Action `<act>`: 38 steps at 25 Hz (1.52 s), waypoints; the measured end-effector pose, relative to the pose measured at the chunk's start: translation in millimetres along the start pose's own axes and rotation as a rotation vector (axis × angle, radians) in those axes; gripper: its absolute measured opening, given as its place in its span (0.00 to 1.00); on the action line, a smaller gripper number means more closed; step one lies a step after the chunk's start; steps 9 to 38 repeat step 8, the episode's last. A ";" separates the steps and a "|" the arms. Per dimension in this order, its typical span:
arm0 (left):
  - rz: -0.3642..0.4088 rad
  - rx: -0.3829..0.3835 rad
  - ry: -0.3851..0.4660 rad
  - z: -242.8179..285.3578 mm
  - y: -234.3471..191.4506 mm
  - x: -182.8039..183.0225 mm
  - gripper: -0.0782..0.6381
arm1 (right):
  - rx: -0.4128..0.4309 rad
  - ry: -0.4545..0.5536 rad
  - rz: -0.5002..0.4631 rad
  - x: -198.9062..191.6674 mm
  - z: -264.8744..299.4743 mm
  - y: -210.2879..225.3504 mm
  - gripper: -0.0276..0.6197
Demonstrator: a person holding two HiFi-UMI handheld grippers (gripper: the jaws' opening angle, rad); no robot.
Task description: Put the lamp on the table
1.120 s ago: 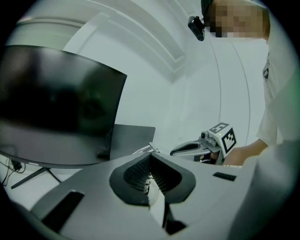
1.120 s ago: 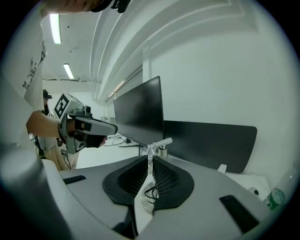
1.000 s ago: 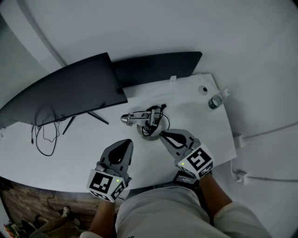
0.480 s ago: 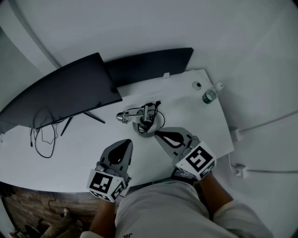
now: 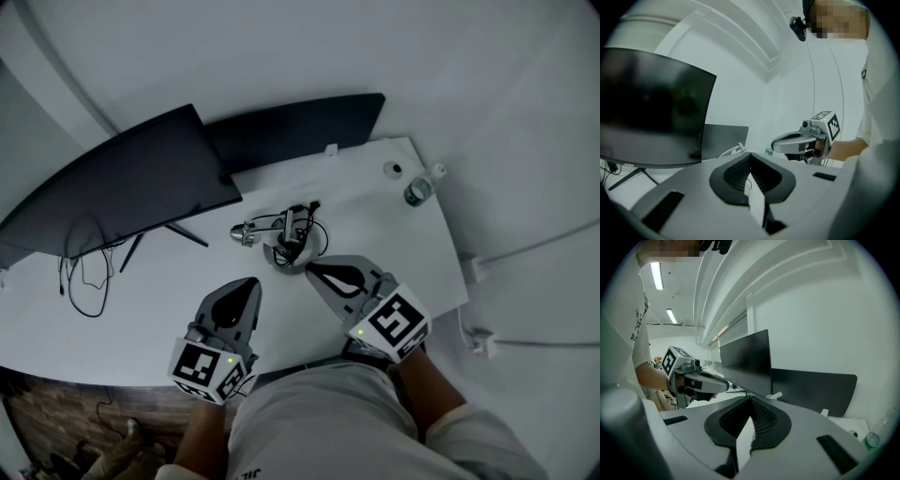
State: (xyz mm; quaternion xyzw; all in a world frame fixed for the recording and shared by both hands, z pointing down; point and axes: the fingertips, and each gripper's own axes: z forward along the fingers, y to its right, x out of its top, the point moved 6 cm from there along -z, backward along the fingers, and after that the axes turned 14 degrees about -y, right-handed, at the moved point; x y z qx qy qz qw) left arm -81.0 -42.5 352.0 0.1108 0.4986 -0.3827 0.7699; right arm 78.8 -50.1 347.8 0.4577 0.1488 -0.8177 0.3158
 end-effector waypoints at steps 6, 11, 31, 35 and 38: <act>-0.003 -0.003 0.002 1.8 1.7 0.9 0.11 | -0.009 0.000 0.015 -1.5 0.0 3.0 0.09; -0.007 -0.004 -0.001 2.6 0.6 0.0 0.11 | -0.012 0.003 0.019 -1.6 0.3 3.9 0.09; -0.007 -0.004 -0.001 2.6 0.6 0.0 0.11 | -0.012 0.003 0.019 -1.6 0.3 3.9 0.09; -0.007 -0.004 -0.001 2.6 0.6 0.0 0.11 | -0.012 0.003 0.019 -1.6 0.3 3.9 0.09; -0.007 -0.004 -0.001 2.6 0.6 0.0 0.11 | -0.012 0.003 0.019 -1.6 0.3 3.9 0.09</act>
